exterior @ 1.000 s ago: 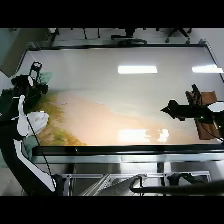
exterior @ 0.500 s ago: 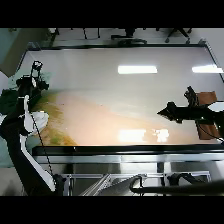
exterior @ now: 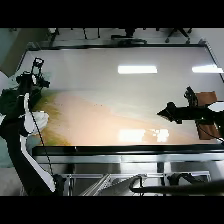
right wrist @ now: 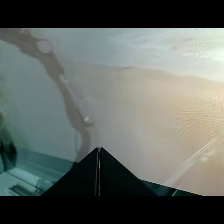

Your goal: Fold the shirts.

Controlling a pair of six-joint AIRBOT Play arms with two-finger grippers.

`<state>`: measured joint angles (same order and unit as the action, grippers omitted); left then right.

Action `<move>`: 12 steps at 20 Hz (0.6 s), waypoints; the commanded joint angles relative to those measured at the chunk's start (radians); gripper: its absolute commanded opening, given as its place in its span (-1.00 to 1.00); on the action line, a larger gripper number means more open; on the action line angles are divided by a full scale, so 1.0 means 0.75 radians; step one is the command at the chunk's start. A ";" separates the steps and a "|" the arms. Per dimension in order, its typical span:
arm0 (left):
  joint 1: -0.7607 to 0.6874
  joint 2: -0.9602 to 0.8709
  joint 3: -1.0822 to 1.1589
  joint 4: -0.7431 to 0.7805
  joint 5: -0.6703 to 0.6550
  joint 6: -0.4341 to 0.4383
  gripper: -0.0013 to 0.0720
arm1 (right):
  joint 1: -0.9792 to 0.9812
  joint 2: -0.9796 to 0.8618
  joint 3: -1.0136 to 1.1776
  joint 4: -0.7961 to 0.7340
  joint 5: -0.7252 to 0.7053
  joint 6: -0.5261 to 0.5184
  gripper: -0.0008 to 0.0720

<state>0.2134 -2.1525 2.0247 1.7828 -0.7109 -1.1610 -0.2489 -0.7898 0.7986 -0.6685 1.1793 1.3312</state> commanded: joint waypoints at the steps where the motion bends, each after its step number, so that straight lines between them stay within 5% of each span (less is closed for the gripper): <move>1: -0.015 0.058 0.002 -0.006 -0.087 -0.005 0.89 | -0.002 0.000 -0.001 -0.001 0.013 -0.001 -0.93; 12: 0.134 -0.135 0.002 -0.002 0.233 0.058 0.88 | -0.002 0.000 -0.001 0.000 0.013 0.001 -0.93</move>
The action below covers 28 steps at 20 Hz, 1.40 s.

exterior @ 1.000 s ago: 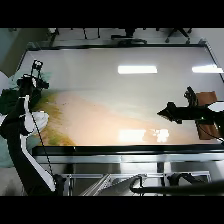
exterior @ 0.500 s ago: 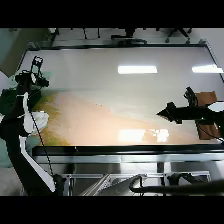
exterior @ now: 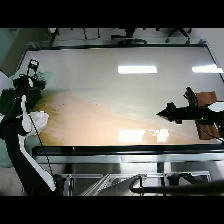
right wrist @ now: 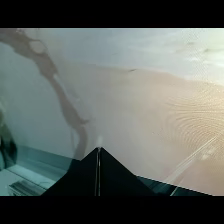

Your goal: Fold the shirts.

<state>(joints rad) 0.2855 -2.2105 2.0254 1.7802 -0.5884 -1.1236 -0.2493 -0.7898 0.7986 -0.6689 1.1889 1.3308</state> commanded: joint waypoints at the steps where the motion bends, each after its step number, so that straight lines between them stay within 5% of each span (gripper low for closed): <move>1: 0.047 -0.076 0.001 0.002 0.089 0.012 0.88 | -0.001 0.000 -0.001 0.001 0.001 0.002 -0.93; 3: 0.052 -0.107 0.001 0.002 0.107 0.012 0.85 | -0.001 0.000 -0.001 0.001 0.001 0.002 -0.93; 4: 0.052 -0.121 0.001 0.003 0.121 0.013 0.44 | -0.001 0.000 -0.001 0.001 -0.004 0.002 -0.93; 5: 0.047 -0.130 0.001 0.010 0.125 0.044 -0.49 | -0.001 0.000 -0.001 0.003 -0.009 0.002 -0.93; 6: 0.039 -0.132 0.001 0.010 0.115 0.091 -0.93 | -0.001 0.000 -0.001 0.006 -0.009 0.002 -0.93; 14: -0.096 0.120 0.001 -0.003 0.065 0.091 -0.93 | 0.000 0.000 -0.001 0.036 0.005 0.001 -0.93; 17: -0.155 0.264 0.001 -0.005 -0.117 0.049 -0.93 | 0.000 0.000 -0.001 0.079 0.047 0.001 -0.93; 19: -0.214 0.370 0.001 -0.011 -0.312 -0.085 -0.93 | 0.000 0.000 -0.001 0.096 0.078 0.001 -0.93; 25: -0.519 0.771 -0.011 -0.752 -0.912 -0.123 -0.94 | -0.001 0.000 -0.001 0.096 0.053 0.001 -0.93; 28: -0.720 0.925 -0.202 -0.864 -0.951 -0.227 -0.94 | -0.001 -0.001 -0.001 0.095 0.087 0.001 -0.93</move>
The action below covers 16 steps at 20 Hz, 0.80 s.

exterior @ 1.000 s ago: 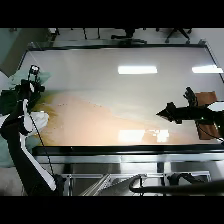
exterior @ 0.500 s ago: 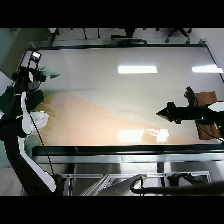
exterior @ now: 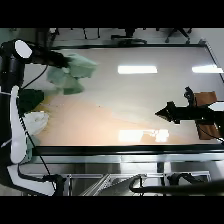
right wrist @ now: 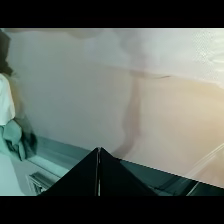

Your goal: Fold the shirts.

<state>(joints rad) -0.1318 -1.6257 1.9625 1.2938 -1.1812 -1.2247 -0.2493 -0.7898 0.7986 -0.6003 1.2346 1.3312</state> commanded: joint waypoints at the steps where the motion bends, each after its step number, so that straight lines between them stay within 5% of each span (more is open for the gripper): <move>1: -0.230 0.179 -0.215 -0.215 -0.157 -0.132 -0.94 | -0.001 -0.001 -0.001 0.004 0.032 0.001 -0.93; 7: -0.538 0.157 -0.674 -0.231 0.104 -0.233 -0.85 | -0.001 -0.001 -0.001 -0.005 0.040 -0.020 -0.93; 8: -0.575 0.134 -0.698 -0.229 0.130 -0.261 0.04 | -0.001 -0.001 -0.001 -0.006 0.041 -0.060 -0.90; 9: -0.591 0.117 -0.694 -0.228 0.118 -0.315 0.86 | -0.004 0.000 -0.001 -0.006 0.042 -0.102 -0.58; 10: -0.588 0.111 -0.669 -0.225 0.068 -0.381 0.94 | -0.004 0.000 0.000 -0.006 0.042 -0.135 0.04; 11: -0.562 0.114 -0.621 -0.218 -0.038 -0.385 0.94 | -0.004 0.000 0.000 -0.006 0.043 -0.164 0.30; 16: -0.304 0.287 -0.614 -0.213 -0.518 -0.384 0.94 | 0.012 -0.004 -0.004 -0.013 0.054 -0.280 0.35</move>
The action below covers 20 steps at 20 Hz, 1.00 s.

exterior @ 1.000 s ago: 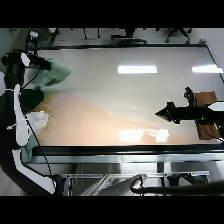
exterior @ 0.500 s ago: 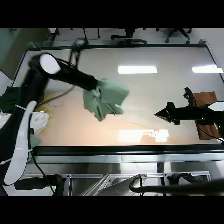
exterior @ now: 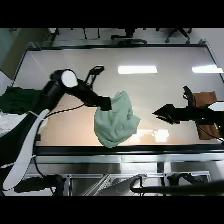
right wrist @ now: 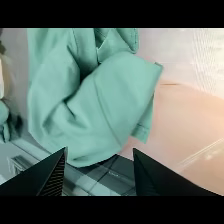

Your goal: Fold the shirts.

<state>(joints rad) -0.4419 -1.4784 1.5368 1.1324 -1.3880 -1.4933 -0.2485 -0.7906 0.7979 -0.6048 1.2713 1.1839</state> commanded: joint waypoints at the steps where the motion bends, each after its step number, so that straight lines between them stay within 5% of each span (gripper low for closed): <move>1: 0.161 0.161 -0.155 0.002 -0.230 -0.026 0.94 | 0.028 -0.013 -0.004 -0.015 0.002 -0.096 0.41; 3: 0.233 0.286 -0.409 0.000 -0.074 -0.025 0.94 | 0.077 -0.049 -0.004 -0.020 -0.031 -0.115 0.41; 6: 0.270 0.398 -0.814 -0.020 0.394 -0.018 0.94 | 0.207 -0.159 -0.004 -0.020 -0.152 -0.145 0.41; 9: 0.270 0.335 -0.980 -0.219 0.782 0.086 0.94 | 0.332 -0.316 -0.004 -0.020 -0.302 -0.150 0.41; 13: 0.270 0.098 -0.883 -0.446 0.870 0.267 0.94 | 0.378 -0.507 -0.002 -0.019 -0.387 -0.153 0.40; 17: 0.269 -0.122 -0.658 -0.464 0.826 0.281 0.93 | 0.387 -0.606 -0.002 0.037 -0.417 -0.164 0.39; 18: 0.269 -0.174 -0.604 -0.464 0.789 0.280 0.64 | 0.395 -0.619 -0.002 0.078 -0.427 -0.196 0.37; 20: 0.257 -0.275 -0.490 -0.462 0.686 0.282 -0.18 | 0.399 -0.628 -0.001 0.257 -0.433 -0.332 -0.54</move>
<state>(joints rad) -0.2420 -1.5784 1.0615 0.8032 -0.8040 -1.2984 0.0414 -1.2320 0.7975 -0.5312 0.9779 1.0283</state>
